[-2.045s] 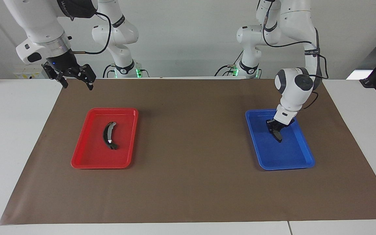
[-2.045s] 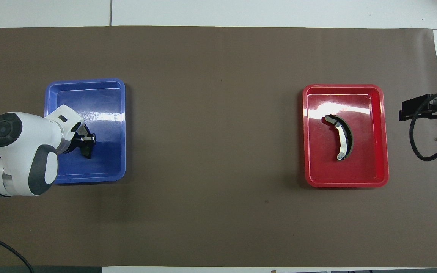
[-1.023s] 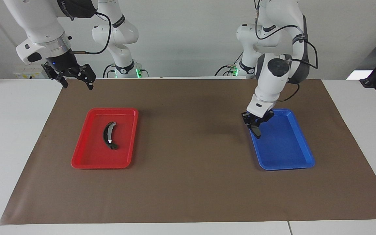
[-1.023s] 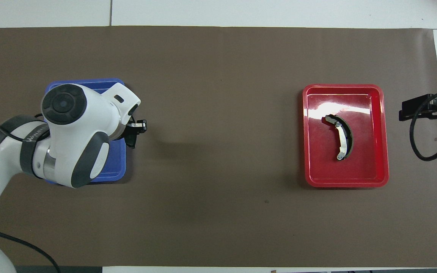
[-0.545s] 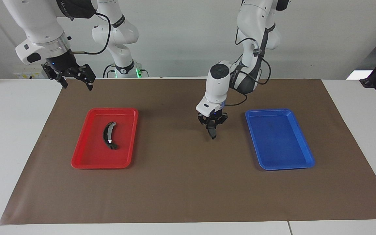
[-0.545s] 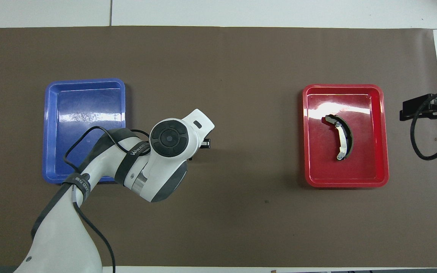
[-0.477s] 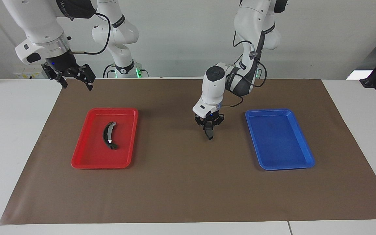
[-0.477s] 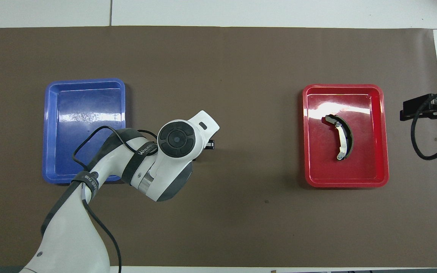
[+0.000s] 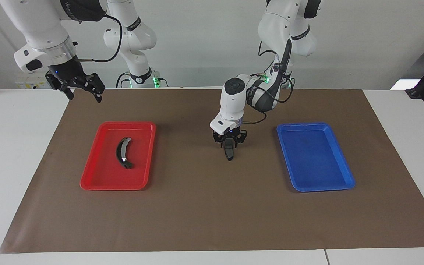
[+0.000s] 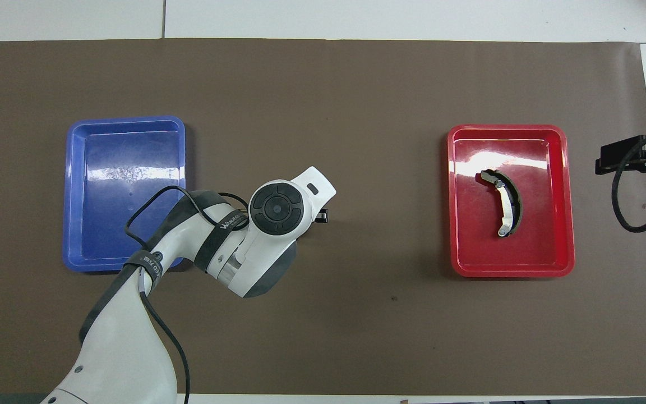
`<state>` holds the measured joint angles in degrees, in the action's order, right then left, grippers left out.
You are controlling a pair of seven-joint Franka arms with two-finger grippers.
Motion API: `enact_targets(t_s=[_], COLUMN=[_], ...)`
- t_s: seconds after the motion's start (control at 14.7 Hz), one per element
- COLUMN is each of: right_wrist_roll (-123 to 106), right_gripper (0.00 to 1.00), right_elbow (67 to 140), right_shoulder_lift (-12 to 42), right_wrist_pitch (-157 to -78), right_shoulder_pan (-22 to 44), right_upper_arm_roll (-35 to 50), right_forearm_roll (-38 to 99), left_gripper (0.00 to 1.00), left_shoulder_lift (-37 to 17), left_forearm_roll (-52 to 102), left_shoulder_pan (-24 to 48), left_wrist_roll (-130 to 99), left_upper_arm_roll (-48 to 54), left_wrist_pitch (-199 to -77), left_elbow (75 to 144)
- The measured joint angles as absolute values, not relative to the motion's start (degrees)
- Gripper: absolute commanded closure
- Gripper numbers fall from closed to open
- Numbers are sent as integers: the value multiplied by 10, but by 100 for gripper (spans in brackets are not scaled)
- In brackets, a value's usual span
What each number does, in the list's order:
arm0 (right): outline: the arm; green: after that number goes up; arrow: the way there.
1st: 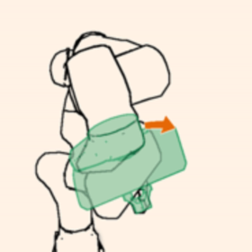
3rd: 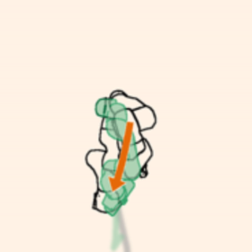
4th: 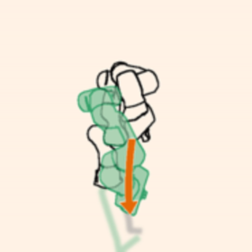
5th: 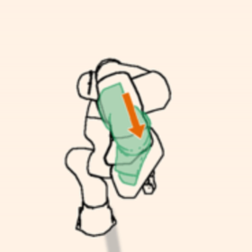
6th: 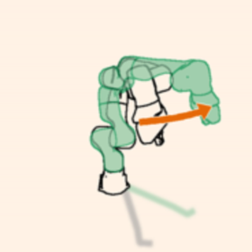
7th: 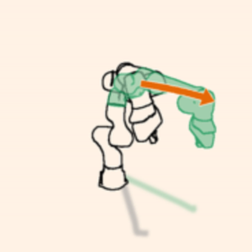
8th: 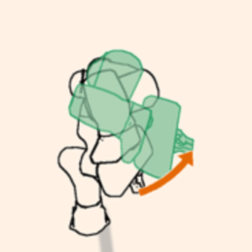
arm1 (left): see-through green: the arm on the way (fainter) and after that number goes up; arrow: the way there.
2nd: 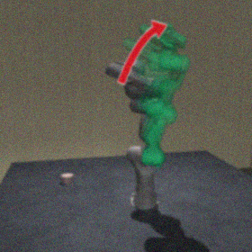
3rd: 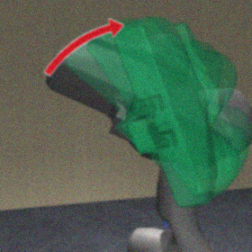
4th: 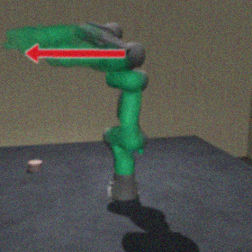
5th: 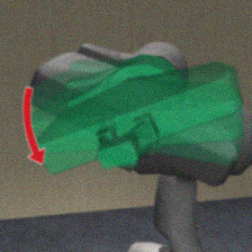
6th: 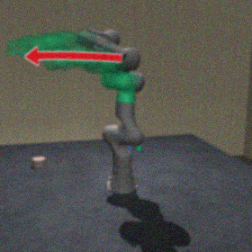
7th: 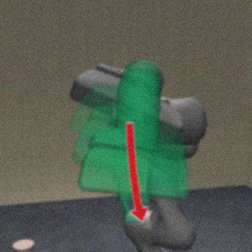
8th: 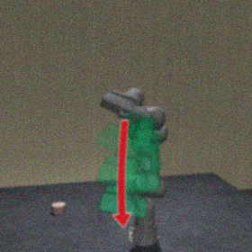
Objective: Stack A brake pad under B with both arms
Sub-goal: 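Carry the small pad with the left gripper to the table center, then retract the left gripper while the right gripper grasps the curved pad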
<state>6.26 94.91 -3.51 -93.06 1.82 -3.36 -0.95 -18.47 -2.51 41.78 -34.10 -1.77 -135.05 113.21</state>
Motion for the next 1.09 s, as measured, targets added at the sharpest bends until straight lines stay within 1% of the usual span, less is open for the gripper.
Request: enact_targets(t_s=[0.14,0.27,0.48,0.68,0.75,0.95,1.09], right_wrist_roll=[38,11,-26,-52,-56,-73,-82], right_gripper=[0,0,0,0,0,0,0], right_elbow=[995,1054,1124,1212,1236,1269,1284], right_shoulder_lift=[-39,-36,-2,31,38,49,56], right_wrist_pitch=[-987,-1055,-1167,-1311,-1343,-1373,-1400], right_shoulder_pan=[17,12,10,11,11,11,11], right_upper_arm_roll=[-34,-34,-33,-33,-32,-31,-31], right_forearm_roll=[-9,-9,-8,3,4,5,6], left_gripper=[2,2,2,1,1,1,1], left_shoulder_lift=[-173,-144,-78,-23,-8,30,47], left_forearm_roll=[-25,-25,-25,-25,-25,-25,-25], left_shoulder_pan=[413,388,316,234,206,128,93], left_wrist_roll=[-335,-301,-223,-132,-103,-19,5], left_upper_arm_roll=[-23,-28,-31,-33,-34,-36,-37], left_wrist_pitch=[-1342,-1299,-1193,-1132,-1121,-1097,-1070], left_elbow=[1131,1131,1131,1132,1133,1132,1124])
